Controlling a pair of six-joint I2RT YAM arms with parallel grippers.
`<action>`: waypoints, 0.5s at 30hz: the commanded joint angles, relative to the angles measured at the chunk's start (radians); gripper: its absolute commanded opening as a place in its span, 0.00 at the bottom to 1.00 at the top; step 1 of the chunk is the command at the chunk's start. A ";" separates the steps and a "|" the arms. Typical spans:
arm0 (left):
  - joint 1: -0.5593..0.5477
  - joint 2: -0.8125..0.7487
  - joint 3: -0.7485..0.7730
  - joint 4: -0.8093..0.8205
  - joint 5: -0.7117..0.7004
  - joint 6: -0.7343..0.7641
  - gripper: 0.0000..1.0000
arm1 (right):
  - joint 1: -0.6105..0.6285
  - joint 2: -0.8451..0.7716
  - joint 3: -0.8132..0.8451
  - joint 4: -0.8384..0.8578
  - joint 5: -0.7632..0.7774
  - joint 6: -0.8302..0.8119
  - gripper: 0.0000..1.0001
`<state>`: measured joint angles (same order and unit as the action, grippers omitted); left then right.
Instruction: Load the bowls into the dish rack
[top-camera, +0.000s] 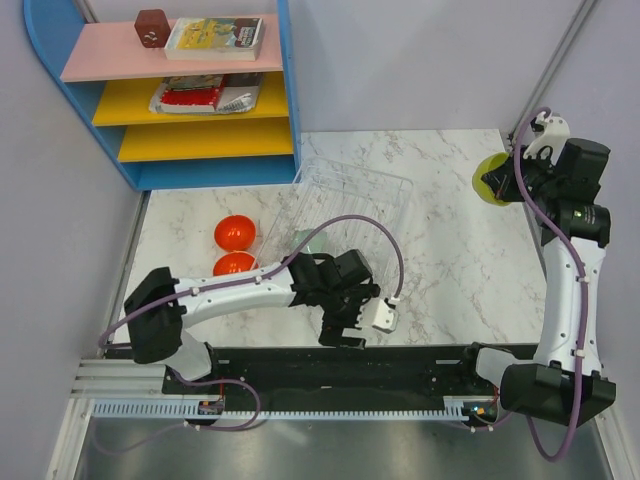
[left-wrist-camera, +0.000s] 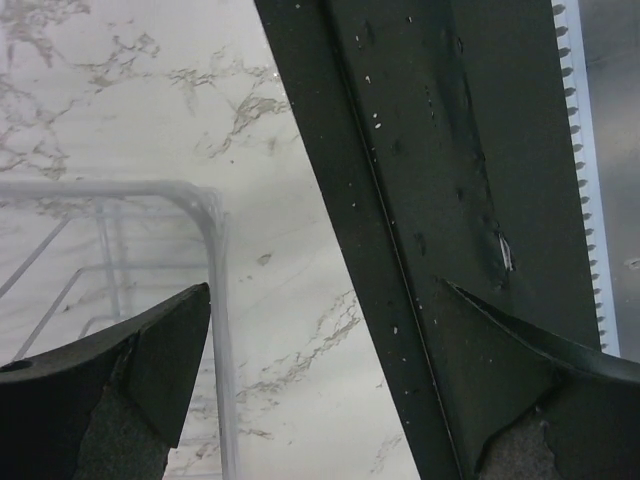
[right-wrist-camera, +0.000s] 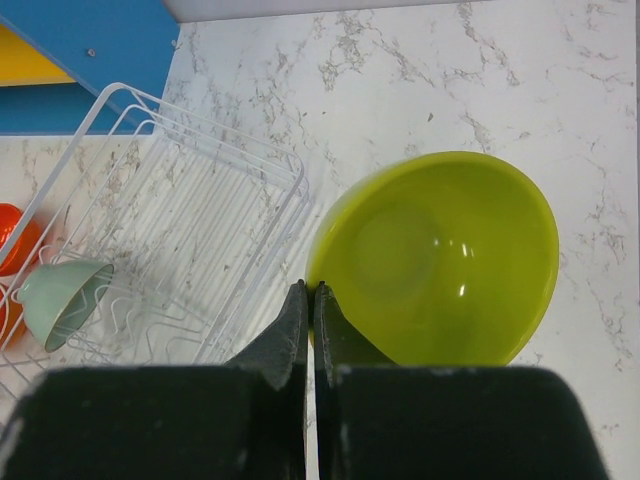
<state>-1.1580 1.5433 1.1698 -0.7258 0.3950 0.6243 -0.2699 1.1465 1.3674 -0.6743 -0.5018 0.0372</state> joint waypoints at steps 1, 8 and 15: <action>-0.017 0.076 0.082 0.020 -0.027 0.032 1.00 | -0.012 -0.019 0.013 0.032 -0.064 0.006 0.00; -0.023 0.202 0.232 0.034 -0.018 0.044 1.00 | -0.025 -0.034 -0.001 0.028 -0.072 0.000 0.00; -0.023 0.316 0.320 0.055 -0.028 0.072 1.00 | -0.058 -0.040 -0.008 0.024 -0.084 -0.017 0.00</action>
<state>-1.1740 1.8061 1.4246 -0.7235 0.3710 0.6403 -0.3080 1.1378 1.3643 -0.6746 -0.5499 0.0391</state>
